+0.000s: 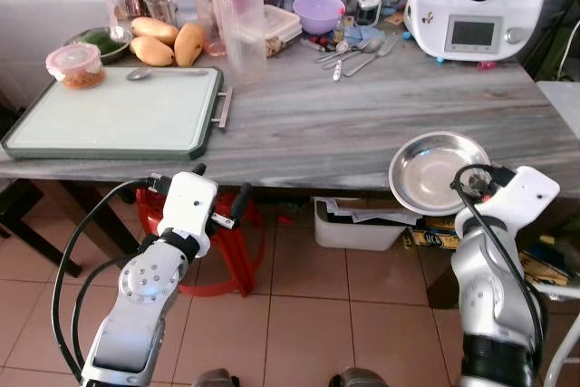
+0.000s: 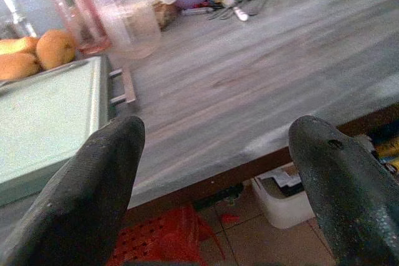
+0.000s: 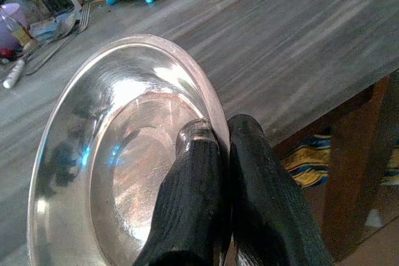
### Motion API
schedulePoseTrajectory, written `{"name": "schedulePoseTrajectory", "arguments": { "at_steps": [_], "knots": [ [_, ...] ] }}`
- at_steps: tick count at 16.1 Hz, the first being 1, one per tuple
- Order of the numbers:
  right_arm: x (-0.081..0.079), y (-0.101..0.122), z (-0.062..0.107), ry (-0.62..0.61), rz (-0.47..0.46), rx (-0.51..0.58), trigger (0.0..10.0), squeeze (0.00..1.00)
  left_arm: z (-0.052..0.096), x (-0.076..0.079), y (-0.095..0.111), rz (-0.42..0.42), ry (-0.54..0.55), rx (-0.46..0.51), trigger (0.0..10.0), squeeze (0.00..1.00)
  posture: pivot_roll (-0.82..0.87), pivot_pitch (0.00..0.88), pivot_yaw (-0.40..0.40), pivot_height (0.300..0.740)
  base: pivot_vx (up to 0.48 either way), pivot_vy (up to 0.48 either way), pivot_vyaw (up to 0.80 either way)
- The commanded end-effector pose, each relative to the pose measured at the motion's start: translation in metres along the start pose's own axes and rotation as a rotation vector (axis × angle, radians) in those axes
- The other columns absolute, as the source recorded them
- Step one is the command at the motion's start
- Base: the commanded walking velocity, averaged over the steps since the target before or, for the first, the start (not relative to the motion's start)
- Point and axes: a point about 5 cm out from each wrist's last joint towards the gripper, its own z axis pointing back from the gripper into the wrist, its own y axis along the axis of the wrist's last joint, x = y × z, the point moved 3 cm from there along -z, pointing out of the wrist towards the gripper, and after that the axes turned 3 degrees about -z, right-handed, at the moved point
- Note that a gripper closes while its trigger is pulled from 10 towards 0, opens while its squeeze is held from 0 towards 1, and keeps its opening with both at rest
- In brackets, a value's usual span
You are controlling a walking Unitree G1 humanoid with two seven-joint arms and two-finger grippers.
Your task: Setting the table
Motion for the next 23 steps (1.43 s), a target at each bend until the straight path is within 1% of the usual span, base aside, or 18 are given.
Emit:
{"name": "schedulePoseTrajectory", "arguments": {
  "at_steps": [1, 3, 6, 10, 12, 13, 15, 16, 20, 21, 22, 23],
  "knots": [
    [-0.005, 0.009, -0.005, 0.017, -0.021, 0.027, 10.0, 0.00, 0.002, 0.001, 0.007, -0.007, -0.023, 0.026, 10.0, 0.00, 0.00, 0.000, 0.037, 0.740, 0.000, 0.000, 0.00],
    [-0.010, 0.009, -0.005, 0.042, -0.002, 0.030, 10.0, 0.00, 0.003, 0.000, 0.008, -0.009, -0.026, 0.027, 10.0, 0.00, 0.00, 0.000, 0.038, 0.740, 0.294, 0.000, 0.00],
    [-0.009, 0.006, -0.001, 0.033, 0.002, 0.033, 10.0, 0.00, 0.003, 0.001, 0.008, -0.001, -0.030, 0.028, 10.0, 0.00, 0.00, 0.000, 0.033, 0.740, 0.322, 0.000, 0.50],
    [-0.005, 0.007, -0.001, 0.027, 0.011, 0.043, 10.0, 0.00, 0.004, 0.005, 0.003, 0.023, -0.037, 0.014, 10.0, 0.00, -0.02, 0.000, 0.024, 0.740, 0.336, 0.000, 0.00],
    [-0.006, 0.007, -0.001, 0.029, 0.011, 0.043, 10.0, 0.00, 0.003, 0.007, 0.004, 0.022, -0.041, 0.017, 10.0, 0.00, -0.02, 0.000, 0.016, 0.740, 0.349, 0.000, 0.00],
    [-0.007, 0.007, 0.001, 0.033, 0.016, 0.041, 10.0, 0.00, 0.003, 0.008, 0.004, 0.025, -0.038, 0.020, 10.0, 0.00, -0.02, 0.000, 0.010, 0.740, 0.352, 0.000, 0.00],
    [-0.010, 0.004, 0.006, 0.060, 0.059, 0.044, 10.0, 0.00, 0.002, 0.009, 0.004, 0.030, -0.030, 0.024, 10.0, 0.00, -0.02, 0.000, 0.002, 0.740, 0.347, 0.000, 0.00],
    [-0.012, 0.000, 0.012, 0.076, 0.066, 0.032, 10.0, 0.00, 0.001, 0.008, 0.006, 0.039, -0.008, 0.030, 10.0, 0.00, -0.02, 0.000, -0.006, 0.740, 0.304, 0.000, 0.00],
    [-0.015, -0.003, 0.023, 0.072, 0.048, 0.011, 10.0, 0.00, 0.001, 0.006, 0.017, 0.055, 0.027, 0.047, 10.0, 0.00, -0.01, 0.000, -0.021, 0.740, 0.062, 0.000, 0.00],
    [-0.011, -0.006, 0.026, 0.031, 0.033, -0.009, 10.0, 0.00, 0.003, 0.002, 0.015, 0.083, 0.060, 0.032, 10.0, 0.00, -0.01, 0.000, -0.025, 0.740, 0.000, 0.000, 0.00],
    [-0.009, -0.013, 0.028, 0.012, 0.004, -0.048, 10.0, 0.00, 0.006, 0.002, 0.006, 0.134, 0.087, -0.007, 10.0, 0.00, -0.01, 0.000, -0.024, 0.740, 0.000, 0.000, 0.00],
    [-0.010, -0.015, 0.028, 0.010, -0.014, -0.061, 10.0, 0.00, 0.008, 0.003, 0.000, 0.177, 0.090, -0.032, 10.0, 0.00, -0.01, 0.000, -0.020, 0.740, 0.000, 0.000, 0.00]
  ]
}}
